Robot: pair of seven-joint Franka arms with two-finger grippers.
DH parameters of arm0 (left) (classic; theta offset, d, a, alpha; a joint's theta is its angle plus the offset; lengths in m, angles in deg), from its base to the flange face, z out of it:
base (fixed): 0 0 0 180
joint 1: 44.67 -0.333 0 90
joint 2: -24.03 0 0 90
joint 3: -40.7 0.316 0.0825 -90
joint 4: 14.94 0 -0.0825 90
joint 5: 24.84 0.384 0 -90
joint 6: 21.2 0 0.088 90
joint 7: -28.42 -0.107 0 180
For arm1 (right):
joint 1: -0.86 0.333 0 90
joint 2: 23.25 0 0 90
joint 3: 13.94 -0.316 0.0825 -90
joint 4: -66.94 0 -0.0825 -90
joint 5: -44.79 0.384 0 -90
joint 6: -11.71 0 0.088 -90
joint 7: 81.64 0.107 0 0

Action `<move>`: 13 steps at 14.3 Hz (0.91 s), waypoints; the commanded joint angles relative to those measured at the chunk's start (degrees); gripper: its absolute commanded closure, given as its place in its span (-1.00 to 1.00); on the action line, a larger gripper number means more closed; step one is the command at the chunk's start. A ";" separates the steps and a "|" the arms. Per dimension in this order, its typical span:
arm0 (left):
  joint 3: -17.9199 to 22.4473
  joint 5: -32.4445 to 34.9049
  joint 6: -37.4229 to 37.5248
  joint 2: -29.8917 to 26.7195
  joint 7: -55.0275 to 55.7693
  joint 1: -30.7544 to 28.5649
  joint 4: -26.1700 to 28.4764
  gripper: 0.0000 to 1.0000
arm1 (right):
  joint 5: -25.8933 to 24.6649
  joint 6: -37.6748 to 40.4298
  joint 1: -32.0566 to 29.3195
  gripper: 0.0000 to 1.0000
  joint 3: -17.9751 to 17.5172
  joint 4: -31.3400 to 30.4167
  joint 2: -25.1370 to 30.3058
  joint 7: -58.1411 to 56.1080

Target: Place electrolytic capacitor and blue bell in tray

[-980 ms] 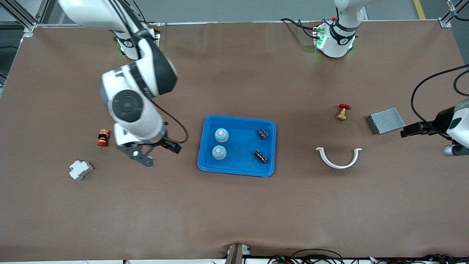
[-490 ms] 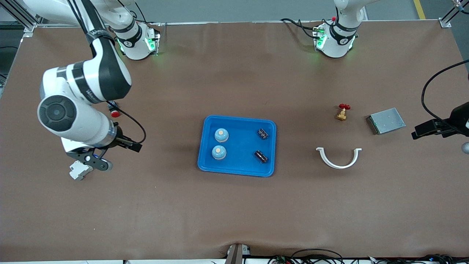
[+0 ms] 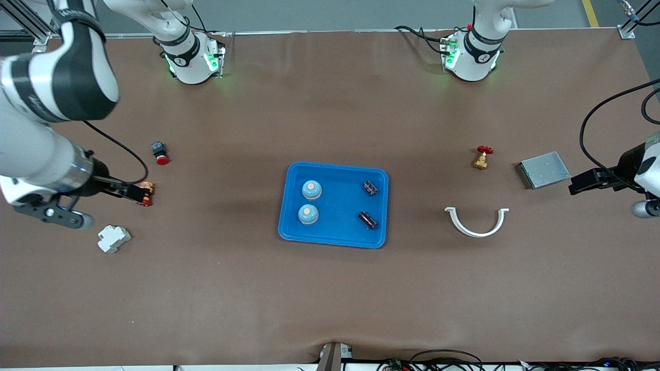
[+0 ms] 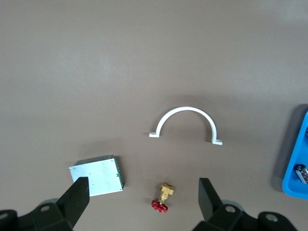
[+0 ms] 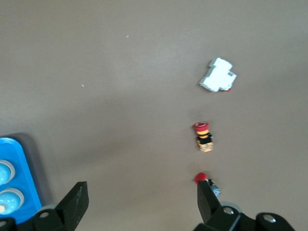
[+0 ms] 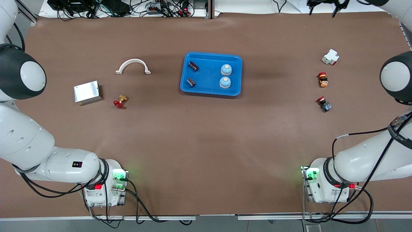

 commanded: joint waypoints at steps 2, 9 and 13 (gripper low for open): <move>-5.73 -0.20 -3.76 -3.69 1.80 -2.79 5.69 -1.00 | 0.64 3.66 -4.47 -1.00 -0.96 -2.14 5.24 -5.67; -11.29 0.51 -5.89 -6.08 6.96 -6.24 7.39 -1.00 | 0.73 6.93 -8.26 -1.00 -0.96 -2.23 10.52 -15.59; -11.38 0.60 -5.18 -4.58 4.46 -5.79 3.95 -1.00 | 3.37 7.36 -9.05 -1.00 -0.87 -2.23 12.01 -19.83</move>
